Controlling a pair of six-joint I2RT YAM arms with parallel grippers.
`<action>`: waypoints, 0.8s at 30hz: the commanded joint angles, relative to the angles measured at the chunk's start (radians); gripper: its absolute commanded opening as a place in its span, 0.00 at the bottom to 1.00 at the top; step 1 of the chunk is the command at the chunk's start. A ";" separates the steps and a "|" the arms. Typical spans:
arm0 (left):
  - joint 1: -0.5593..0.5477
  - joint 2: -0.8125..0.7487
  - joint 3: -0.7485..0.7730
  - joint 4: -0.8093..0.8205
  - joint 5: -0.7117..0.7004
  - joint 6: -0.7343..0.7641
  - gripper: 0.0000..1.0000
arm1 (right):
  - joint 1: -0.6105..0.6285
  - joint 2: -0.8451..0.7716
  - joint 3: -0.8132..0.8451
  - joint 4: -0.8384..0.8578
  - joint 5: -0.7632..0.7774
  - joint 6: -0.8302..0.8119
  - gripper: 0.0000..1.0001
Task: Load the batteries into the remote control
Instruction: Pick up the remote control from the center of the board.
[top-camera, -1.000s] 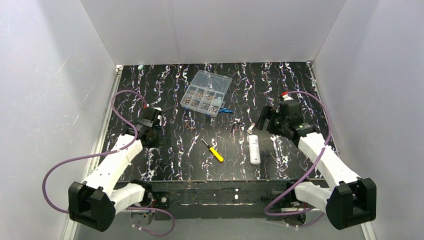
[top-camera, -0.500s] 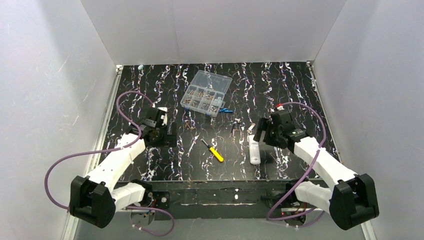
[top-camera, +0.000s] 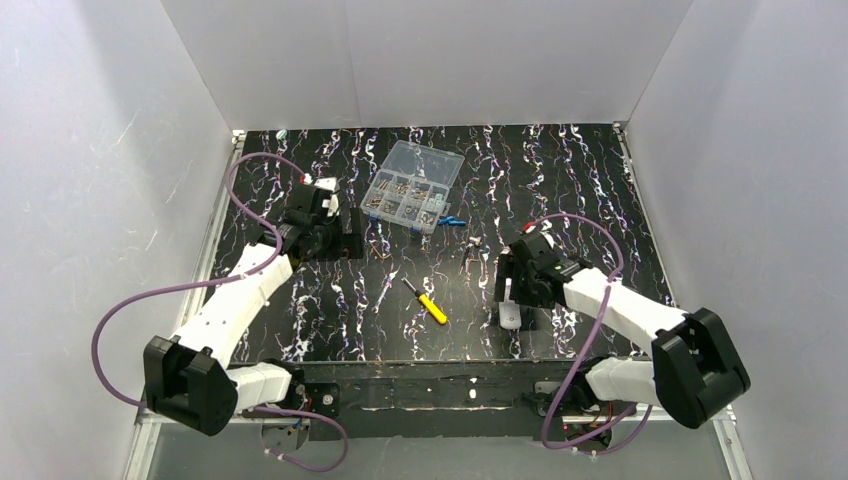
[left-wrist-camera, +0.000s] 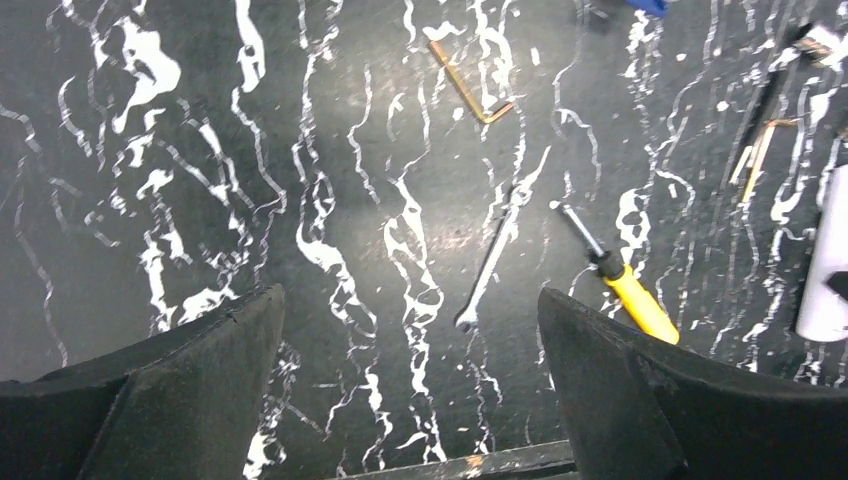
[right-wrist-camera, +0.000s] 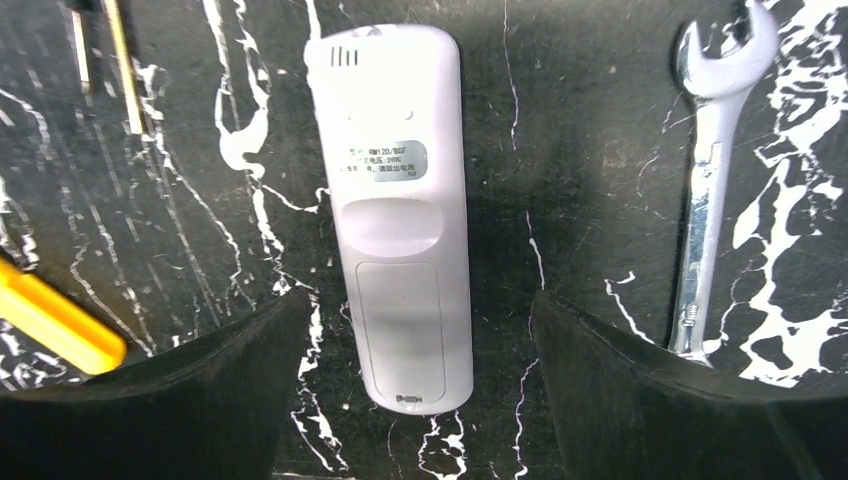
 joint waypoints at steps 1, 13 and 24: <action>0.005 0.032 0.008 -0.008 0.111 -0.004 1.00 | 0.046 0.047 0.029 0.016 0.050 0.039 0.87; 0.006 0.021 -0.085 0.112 0.216 -0.031 0.99 | 0.217 0.117 0.066 -0.148 0.192 0.221 0.79; 0.005 0.054 -0.073 0.128 0.276 -0.056 0.99 | 0.246 0.132 0.003 -0.133 0.245 0.319 0.68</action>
